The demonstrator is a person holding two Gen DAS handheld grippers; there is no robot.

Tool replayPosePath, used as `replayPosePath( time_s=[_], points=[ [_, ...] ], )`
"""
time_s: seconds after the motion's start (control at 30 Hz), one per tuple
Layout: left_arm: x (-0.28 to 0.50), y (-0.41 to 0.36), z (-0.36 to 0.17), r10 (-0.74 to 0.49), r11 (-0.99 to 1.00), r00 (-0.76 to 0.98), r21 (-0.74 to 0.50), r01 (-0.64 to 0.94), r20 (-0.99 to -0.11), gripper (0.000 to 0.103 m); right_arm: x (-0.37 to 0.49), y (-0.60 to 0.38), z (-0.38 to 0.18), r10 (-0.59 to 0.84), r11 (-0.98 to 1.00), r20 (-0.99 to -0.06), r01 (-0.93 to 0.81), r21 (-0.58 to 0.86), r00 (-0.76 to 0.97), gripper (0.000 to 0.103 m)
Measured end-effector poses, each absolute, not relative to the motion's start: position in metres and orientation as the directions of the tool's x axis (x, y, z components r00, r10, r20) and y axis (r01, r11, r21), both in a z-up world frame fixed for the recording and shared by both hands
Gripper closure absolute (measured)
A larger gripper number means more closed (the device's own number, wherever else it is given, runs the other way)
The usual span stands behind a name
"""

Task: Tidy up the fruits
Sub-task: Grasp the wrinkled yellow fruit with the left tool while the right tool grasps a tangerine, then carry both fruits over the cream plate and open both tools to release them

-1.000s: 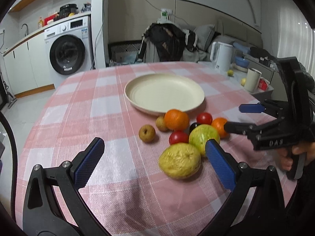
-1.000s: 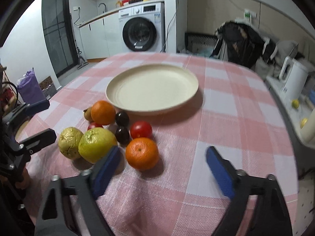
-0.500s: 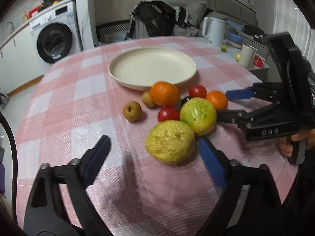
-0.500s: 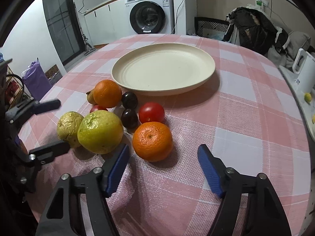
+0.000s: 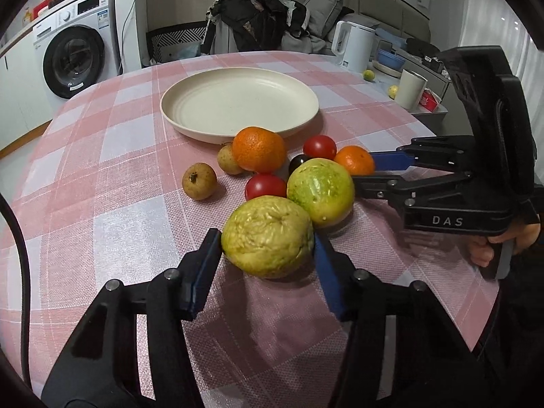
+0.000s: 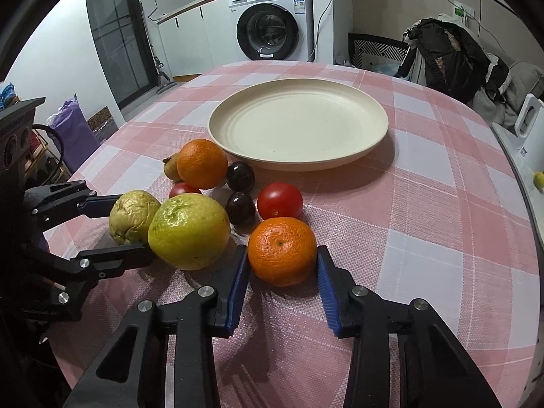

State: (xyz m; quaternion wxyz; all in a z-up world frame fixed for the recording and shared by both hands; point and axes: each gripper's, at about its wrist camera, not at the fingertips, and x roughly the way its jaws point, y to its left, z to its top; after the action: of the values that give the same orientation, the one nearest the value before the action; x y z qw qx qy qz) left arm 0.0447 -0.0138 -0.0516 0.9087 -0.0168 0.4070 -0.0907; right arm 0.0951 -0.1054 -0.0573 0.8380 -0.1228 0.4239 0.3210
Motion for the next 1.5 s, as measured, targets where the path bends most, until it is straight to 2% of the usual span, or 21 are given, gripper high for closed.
replayPosePath(
  time_s=[0.47,0.8,1.07,1.5],
  points=[
    [0.031,-0.010,-0.039,-0.177,0.984,0.704,-0.101,0.148,-0.688,0.052,0.087,-0.115,-0.043,0.476,0.766,-0.732,-0.638,0.074,0.487,0.064],
    [0.025,-0.003,-0.013,-0.137,0.991,0.797,-0.090,0.104,-0.588,0.052,0.081,-0.122,-0.019,0.530,0.774,-0.630,-0.627,0.085,0.568,0.063],
    [0.033,0.001,0.003,-0.150,0.988,0.839,-0.110,0.108,-0.523,0.052,0.090,-0.118,-0.006,0.561,0.779,-0.564,-0.617,0.113,0.606,0.063],
    [0.076,0.010,0.007,-0.086,0.994,0.874,-0.096,0.046,-0.478,0.052,0.117,-0.105,-0.008,0.553,0.786,-0.582,-0.604,0.129,0.596,0.063]
  ],
)
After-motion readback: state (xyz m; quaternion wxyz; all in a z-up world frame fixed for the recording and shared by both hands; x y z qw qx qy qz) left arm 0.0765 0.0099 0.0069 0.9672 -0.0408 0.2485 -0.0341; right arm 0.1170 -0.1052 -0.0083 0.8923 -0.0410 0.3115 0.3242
